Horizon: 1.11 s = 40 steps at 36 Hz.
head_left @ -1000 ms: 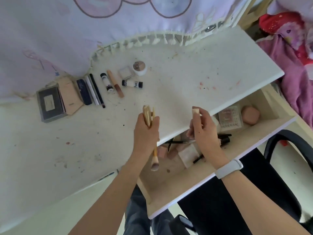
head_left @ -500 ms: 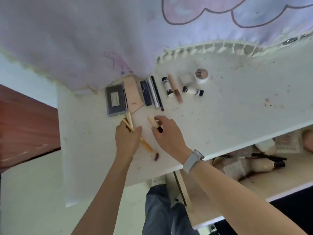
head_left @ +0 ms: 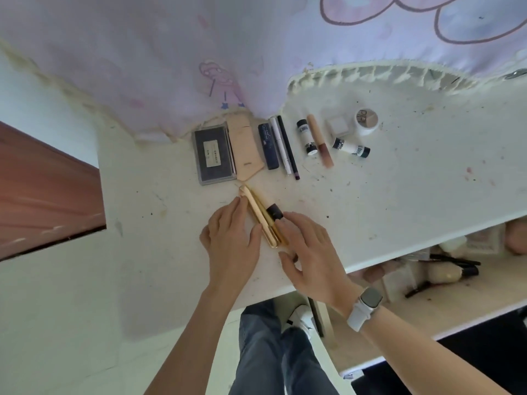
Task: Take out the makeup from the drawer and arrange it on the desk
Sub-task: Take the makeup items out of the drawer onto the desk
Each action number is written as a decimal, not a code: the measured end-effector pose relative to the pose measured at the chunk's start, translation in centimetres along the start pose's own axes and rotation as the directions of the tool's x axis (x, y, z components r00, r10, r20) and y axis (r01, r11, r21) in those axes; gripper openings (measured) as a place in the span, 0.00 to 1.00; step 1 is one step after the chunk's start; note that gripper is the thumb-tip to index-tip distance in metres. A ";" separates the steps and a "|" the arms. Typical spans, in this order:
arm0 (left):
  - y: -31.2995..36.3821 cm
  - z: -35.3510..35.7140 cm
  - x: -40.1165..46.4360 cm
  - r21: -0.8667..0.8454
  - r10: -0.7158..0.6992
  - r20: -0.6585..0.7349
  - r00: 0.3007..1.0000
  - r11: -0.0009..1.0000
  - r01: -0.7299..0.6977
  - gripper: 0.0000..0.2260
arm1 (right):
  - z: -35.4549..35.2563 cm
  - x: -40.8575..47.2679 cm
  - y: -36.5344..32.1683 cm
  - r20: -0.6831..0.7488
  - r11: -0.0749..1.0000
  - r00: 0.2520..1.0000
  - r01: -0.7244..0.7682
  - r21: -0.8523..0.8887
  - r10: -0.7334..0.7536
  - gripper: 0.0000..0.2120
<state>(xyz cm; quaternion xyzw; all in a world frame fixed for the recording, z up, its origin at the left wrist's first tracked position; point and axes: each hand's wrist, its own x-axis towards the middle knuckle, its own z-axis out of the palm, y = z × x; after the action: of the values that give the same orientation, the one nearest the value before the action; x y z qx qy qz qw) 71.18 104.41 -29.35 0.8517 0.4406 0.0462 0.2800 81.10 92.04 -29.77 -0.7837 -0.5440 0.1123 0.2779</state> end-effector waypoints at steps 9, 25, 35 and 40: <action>-0.6 1.1 -0.7 0.052 0.063 0.027 0.998 0.997 -0.064 0.28 | -0.2 -2.0 0.8 -0.080 0.996 0.994 0.071 -0.053 -0.075 0.18; 1.8 0.7 -3.4 -0.170 0.036 -0.158 0.987 0.983 -0.063 0.17 | -2.2 -5.3 1.4 -0.059 0.998 0.997 0.036 -0.056 -0.040 0.14; 7.8 8.1 -12.5 -0.276 0.503 0.013 0.864 0.833 -0.480 0.09 | -7.6 -16.0 11.6 0.228 0.933 0.919 -0.265 -0.246 0.321 0.11; 8.6 14.5 -13.1 -0.065 0.577 0.339 0.743 0.802 -0.593 0.14 | -7.2 -16.6 16.2 0.339 0.836 0.798 -0.339 -0.432 0.499 0.21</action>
<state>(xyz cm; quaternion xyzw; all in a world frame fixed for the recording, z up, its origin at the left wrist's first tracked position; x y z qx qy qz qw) 74.17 84.00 -34.83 0.9475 0.0966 -0.0273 0.3036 90.98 70.50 -34.99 -0.8763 -0.4128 0.2466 -0.0280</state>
